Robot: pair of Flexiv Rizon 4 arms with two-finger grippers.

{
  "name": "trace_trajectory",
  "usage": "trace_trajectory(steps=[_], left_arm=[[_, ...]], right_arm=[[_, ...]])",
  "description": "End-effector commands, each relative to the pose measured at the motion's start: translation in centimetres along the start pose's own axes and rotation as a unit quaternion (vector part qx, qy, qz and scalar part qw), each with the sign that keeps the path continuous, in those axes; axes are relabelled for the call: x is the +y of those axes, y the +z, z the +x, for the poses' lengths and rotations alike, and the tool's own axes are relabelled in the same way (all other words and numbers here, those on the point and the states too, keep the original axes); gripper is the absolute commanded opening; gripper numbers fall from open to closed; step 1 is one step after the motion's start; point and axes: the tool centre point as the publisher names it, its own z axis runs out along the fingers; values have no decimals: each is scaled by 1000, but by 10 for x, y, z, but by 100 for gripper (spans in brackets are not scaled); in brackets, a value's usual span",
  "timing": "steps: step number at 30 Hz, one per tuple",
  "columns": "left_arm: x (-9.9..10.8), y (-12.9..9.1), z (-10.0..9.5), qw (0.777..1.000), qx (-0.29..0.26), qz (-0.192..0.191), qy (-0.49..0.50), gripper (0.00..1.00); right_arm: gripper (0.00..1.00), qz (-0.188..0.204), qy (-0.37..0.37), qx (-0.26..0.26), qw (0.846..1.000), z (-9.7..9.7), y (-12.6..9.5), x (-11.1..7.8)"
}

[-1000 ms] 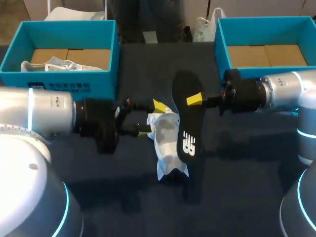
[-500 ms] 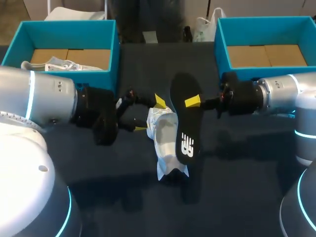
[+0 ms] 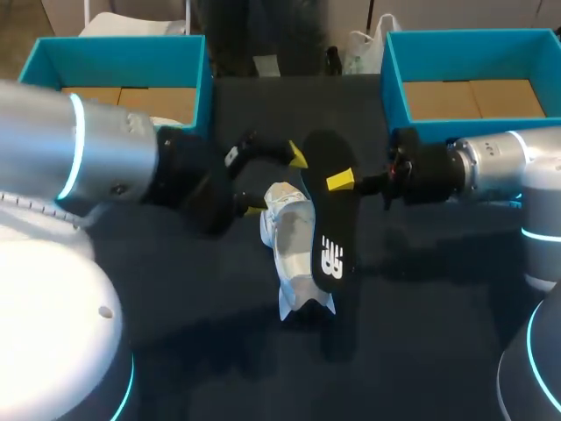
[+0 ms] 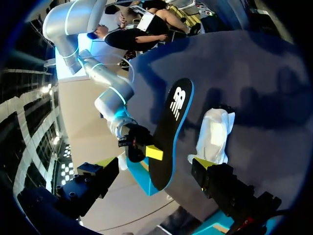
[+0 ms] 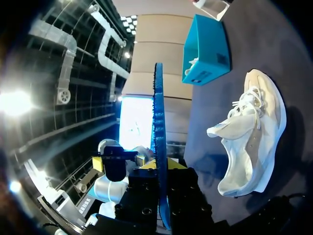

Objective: Take the shoe out of the shoebox, open the shoe tongue, remove and reinsert the insole, then place the shoe into the shoebox

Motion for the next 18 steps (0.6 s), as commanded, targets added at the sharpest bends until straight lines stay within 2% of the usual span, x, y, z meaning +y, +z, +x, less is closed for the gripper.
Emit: trace_trajectory(steps=[1,13,18], left_arm=[[14,6,-17,993,118,6,16,100],[22,13,-30,969,239,40,39,100],[24,19,-31,958,282,40,39,100]], right_arm=[[0,2,0,1,1000,-2,2,1],[0,1,-3,5,1000,-4,6,0],[0,3,-2,4,1000,-4,7,0]])
